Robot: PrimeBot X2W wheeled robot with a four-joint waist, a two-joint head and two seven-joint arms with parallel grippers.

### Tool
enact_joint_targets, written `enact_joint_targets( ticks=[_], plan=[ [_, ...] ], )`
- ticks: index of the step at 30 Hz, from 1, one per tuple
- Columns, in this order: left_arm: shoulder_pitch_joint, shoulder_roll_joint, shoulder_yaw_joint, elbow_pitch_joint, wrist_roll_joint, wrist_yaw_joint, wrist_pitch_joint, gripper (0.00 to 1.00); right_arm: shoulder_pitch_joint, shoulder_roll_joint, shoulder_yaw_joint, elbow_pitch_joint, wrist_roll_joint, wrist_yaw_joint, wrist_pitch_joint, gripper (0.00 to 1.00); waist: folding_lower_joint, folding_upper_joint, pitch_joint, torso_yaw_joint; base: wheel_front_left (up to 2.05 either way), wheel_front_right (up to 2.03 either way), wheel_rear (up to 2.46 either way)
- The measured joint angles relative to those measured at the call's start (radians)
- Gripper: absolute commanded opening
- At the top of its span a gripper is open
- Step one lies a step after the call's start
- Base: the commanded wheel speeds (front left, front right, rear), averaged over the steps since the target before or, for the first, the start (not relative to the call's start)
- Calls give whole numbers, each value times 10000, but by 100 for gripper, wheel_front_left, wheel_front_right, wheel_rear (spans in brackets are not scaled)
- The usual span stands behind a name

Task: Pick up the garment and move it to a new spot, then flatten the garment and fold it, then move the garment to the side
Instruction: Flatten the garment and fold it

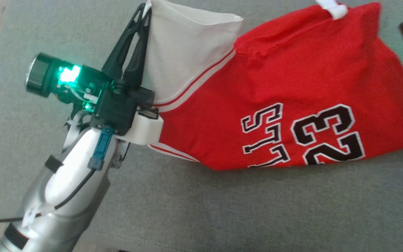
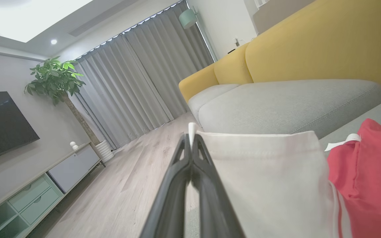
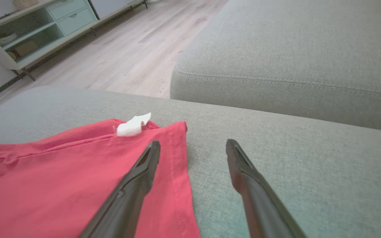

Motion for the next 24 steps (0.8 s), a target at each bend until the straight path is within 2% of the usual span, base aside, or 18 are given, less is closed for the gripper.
enact_joint_targets(
  ticks=[4,11,24],
  plan=[
    [-227,-261,-111,320,-33,-38,-142,0,-1072,-646,723,525,665,0,198,100,-1,0,422,423,0,0,0],
    [-337,-485,-276,640,-59,-38,-318,0,-2047,-817,1883,1498,953,0,199,100,-2,0,744,858,0,0,0],
    [-436,-600,-500,915,-188,-50,-489,0,-3158,-1139,3885,2328,968,0,-50,100,-3,0,867,1286,0,0,0]
  ],
)
